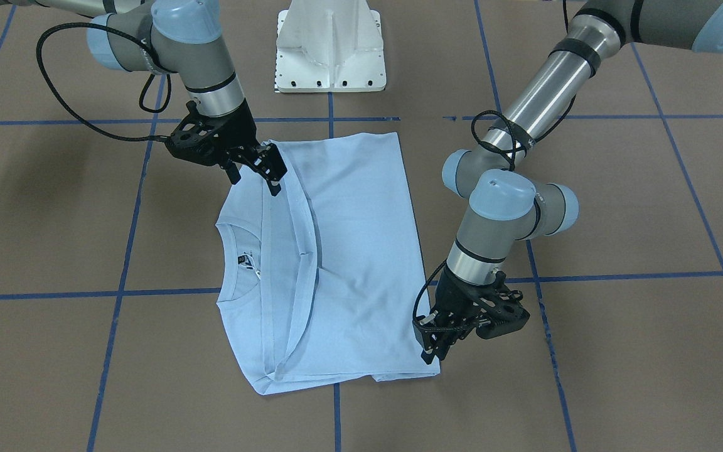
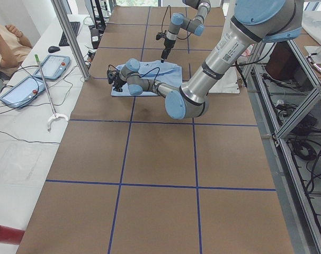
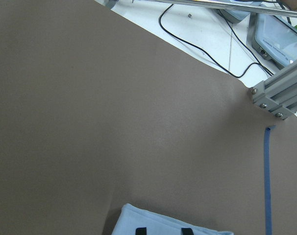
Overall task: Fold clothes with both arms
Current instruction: 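Lower the right gripper to the shirt's side edge nearest the robot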
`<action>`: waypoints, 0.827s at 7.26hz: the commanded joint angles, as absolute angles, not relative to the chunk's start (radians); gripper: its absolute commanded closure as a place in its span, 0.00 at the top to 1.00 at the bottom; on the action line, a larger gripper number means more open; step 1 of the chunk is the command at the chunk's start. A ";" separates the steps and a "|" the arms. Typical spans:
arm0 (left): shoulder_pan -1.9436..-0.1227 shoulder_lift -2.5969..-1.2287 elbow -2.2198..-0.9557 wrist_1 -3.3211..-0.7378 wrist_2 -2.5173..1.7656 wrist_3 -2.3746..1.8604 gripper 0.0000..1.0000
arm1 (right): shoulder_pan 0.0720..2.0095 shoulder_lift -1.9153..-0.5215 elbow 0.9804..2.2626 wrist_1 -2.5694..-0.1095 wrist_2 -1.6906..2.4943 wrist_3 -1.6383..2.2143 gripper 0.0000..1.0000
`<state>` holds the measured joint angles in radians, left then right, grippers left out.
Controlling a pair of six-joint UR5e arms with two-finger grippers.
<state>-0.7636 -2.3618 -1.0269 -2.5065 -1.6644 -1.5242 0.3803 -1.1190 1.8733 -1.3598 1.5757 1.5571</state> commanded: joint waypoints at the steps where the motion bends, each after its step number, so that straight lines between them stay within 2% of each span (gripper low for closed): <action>1: -0.762 -2.335 -1.052 -2.508 -1.666 -1.523 0.36 | 0.301 -1.117 1.876 -1.361 1.499 1.342 0.77; 2: -0.762 -2.332 -1.052 -2.510 -1.666 -1.523 0.36 | 0.289 -1.127 1.876 -1.361 1.485 1.263 0.70; 4: -0.761 -2.318 -1.060 -2.511 -1.666 -1.523 0.36 | 0.275 -1.134 1.870 -1.365 1.453 1.108 0.68; 5: -0.761 -2.318 -1.065 -2.511 -1.666 -1.525 0.36 | 0.265 -1.137 1.873 -1.365 1.451 1.092 0.59; 6: -0.761 -2.312 -1.066 -2.511 -1.666 -1.525 0.36 | 0.247 -1.140 1.870 -1.368 1.451 1.089 0.57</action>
<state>-0.7609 -2.3177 -1.0626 -2.5109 -1.6659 -1.5242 0.2660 -1.1358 1.8719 -1.3655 1.4543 1.1088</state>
